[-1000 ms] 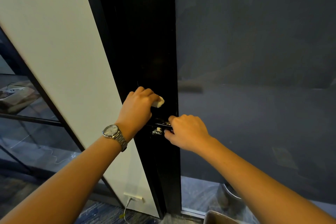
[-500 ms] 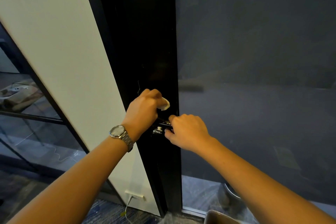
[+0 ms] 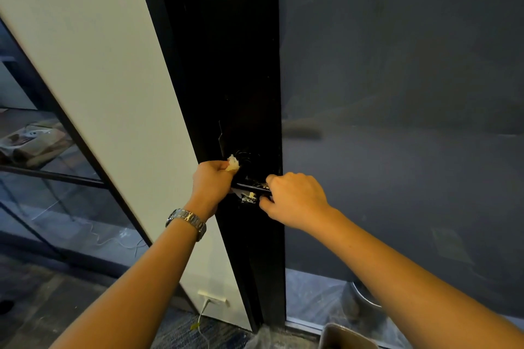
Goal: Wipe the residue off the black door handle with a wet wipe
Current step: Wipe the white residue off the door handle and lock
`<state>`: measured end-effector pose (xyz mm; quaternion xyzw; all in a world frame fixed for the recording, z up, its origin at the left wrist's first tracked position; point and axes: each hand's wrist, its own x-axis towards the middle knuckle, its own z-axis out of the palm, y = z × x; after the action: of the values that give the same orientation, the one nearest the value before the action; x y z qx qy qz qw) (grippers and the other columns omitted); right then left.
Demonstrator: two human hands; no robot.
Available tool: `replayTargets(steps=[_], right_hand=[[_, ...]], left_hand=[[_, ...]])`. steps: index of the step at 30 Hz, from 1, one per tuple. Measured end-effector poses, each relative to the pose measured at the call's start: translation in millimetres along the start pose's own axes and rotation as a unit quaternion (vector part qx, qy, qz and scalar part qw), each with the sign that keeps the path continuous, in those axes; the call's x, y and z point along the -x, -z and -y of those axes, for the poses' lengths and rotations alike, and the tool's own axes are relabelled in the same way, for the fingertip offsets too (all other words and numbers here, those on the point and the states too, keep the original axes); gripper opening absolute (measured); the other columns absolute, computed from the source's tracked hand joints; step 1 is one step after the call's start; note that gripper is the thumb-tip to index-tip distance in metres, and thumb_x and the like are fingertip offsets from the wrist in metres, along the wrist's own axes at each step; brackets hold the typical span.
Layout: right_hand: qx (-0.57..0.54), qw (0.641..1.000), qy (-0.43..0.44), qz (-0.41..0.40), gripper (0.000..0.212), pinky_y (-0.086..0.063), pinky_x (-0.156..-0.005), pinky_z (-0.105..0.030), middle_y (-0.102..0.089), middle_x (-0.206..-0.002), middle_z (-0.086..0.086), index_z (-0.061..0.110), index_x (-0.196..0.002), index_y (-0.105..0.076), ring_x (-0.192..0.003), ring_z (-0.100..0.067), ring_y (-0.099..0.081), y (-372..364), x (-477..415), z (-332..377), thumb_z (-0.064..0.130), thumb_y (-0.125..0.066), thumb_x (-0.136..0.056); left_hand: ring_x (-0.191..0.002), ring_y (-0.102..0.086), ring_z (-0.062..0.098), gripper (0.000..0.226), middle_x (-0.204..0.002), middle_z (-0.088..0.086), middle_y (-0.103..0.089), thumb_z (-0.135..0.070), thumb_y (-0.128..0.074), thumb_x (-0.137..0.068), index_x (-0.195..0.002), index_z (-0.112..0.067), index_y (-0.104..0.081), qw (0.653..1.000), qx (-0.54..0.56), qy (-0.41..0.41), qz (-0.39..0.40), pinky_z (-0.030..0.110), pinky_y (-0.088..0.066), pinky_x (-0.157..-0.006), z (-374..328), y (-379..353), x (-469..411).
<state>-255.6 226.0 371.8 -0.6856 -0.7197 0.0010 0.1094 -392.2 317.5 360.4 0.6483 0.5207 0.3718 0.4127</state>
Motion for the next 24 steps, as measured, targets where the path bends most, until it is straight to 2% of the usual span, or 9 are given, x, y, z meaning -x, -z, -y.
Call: replayTargets(steps=[3, 6, 9, 11, 13, 15, 19, 22, 24], right_hand=[[-0.001, 1.000, -0.002, 0.002, 0.028, -0.025, -0.045, -0.027, -0.053, -0.078, -0.003, 0.010, -0.102, -0.056, -0.067, -0.021, -0.046, -0.3, 0.3, 0.4, 0.035, -0.047, -0.093], [0.007, 1.000, -0.005, 0.001, 0.028, -0.023, -0.044, -0.027, -0.050, -0.077, -0.002, 0.010, -0.101, -0.056, -0.067, -0.022, -0.046, -0.4, -0.5, 0.3, 0.035, -0.046, -0.093], [0.008, 1.000, -0.006, 0.003, 0.028, -0.024, -0.045, -0.026, -0.049, -0.076, -0.002, 0.010, -0.101, -0.056, -0.067, -0.022, -0.046, -0.5, -1.0, 0.9, 0.035, -0.046, -0.094], [0.004, 1.000, -0.007, 0.002, 0.028, -0.025, -0.045, -0.025, -0.049, -0.076, -0.002, 0.010, -0.101, -0.056, -0.067, -0.022, -0.046, -0.7, -1.0, 0.7, 0.035, -0.046, -0.093], [0.001, 1.000, -0.008, 0.002, 0.028, -0.025, -0.045, -0.026, -0.050, -0.077, -0.001, 0.010, -0.101, -0.056, -0.067, -0.022, -0.047, -0.7, -0.9, -0.1, 0.035, -0.047, -0.093], [-0.001, 1.000, -0.007, 0.003, 0.028, -0.026, -0.046, -0.026, -0.050, -0.076, -0.001, 0.010, -0.101, -0.057, -0.067, -0.021, -0.047, -1.6, -0.5, 0.2, 0.035, -0.047, -0.093], [0.006, 1.000, -0.013, -0.002, 0.029, -0.024, -0.044, -0.026, -0.043, -0.067, 0.001, 0.009, -0.099, -0.057, -0.065, -0.022, -0.046, -1.9, -0.6, -0.1, 0.035, -0.046, -0.094], [0.008, 1.000, -0.012, -0.006, 0.029, -0.024, -0.044, -0.027, -0.049, -0.073, -0.002, 0.009, -0.101, -0.057, -0.066, -0.023, -0.046, -1.3, 0.3, 0.3, 0.035, -0.046, -0.094], [0.010, 1.000, -0.009, -0.012, 0.029, -0.023, -0.044, -0.026, -0.057, -0.078, -0.006, 0.009, -0.102, -0.056, -0.068, -0.025, -0.049, -1.8, 0.9, -0.3, 0.035, -0.046, -0.094]], left_hand=[[-0.069, -0.053, 0.026, 0.021, -0.076, 0.019, -0.060, -0.021, -0.051, -0.092, -0.081, -0.009, -0.064, 0.993, -0.100, -0.060, 0.015, 0.028, -0.043, -0.061, -2.7, 6.2, 1.2], [-0.052, -0.052, 0.006, 0.024, -0.073, 0.005, -0.061, -0.014, -0.049, -0.092, -0.113, -0.007, -0.060, 0.973, -0.156, -0.168, -0.011, 0.010, -0.040, -0.048, -10.1, 9.0, 9.6], [-0.057, -0.043, 0.000, 0.033, -0.090, 0.002, -0.055, -0.008, -0.048, -0.092, -0.124, -0.006, -0.053, 0.948, -0.198, -0.249, -0.031, 0.000, -0.038, -0.057, -11.7, 7.6, 13.6], [-0.056, -0.043, 0.001, 0.033, -0.086, 0.002, -0.054, -0.011, -0.046, -0.093, -0.124, -0.005, -0.052, 0.949, -0.208, -0.237, -0.030, 0.000, -0.038, -0.054, -9.0, 6.9, 9.7], [-0.048, -0.043, 0.005, 0.029, -0.066, 0.000, -0.052, -0.013, -0.042, -0.095, -0.120, -0.004, -0.055, 0.964, -0.204, -0.168, -0.007, 0.004, -0.038, -0.045, -6.3, 6.5, 5.4], [-0.043, -0.046, 0.006, 0.027, -0.060, 0.001, -0.051, -0.013, -0.040, -0.095, -0.114, -0.003, -0.057, 0.970, -0.195, -0.145, -0.004, 0.007, -0.038, -0.041, -5.2, 6.2, 5.4], [-0.059, -0.042, 0.003, 0.028, -0.100, 0.001, -0.047, -0.004, -0.042, -0.093, -0.117, -0.003, -0.056, 0.944, -0.187, -0.266, -0.053, 0.007, -0.039, -0.055, -21.7, -3.6, 11.1], [-0.058, -0.040, 0.007, 0.028, -0.110, 0.010, -0.052, -0.003, -0.042, -0.091, -0.116, -0.002, -0.055, 0.945, -0.207, -0.244, -0.071, 0.012, -0.033, -0.052, -26.6, -12.2, 8.3], [-0.058, -0.042, 0.010, 0.026, -0.105, 0.014, -0.055, -0.003, -0.044, -0.090, -0.113, -0.001, -0.056, 0.952, -0.205, -0.215, -0.077, 0.015, -0.031, -0.052, -22.1, -11.6, 5.9]])
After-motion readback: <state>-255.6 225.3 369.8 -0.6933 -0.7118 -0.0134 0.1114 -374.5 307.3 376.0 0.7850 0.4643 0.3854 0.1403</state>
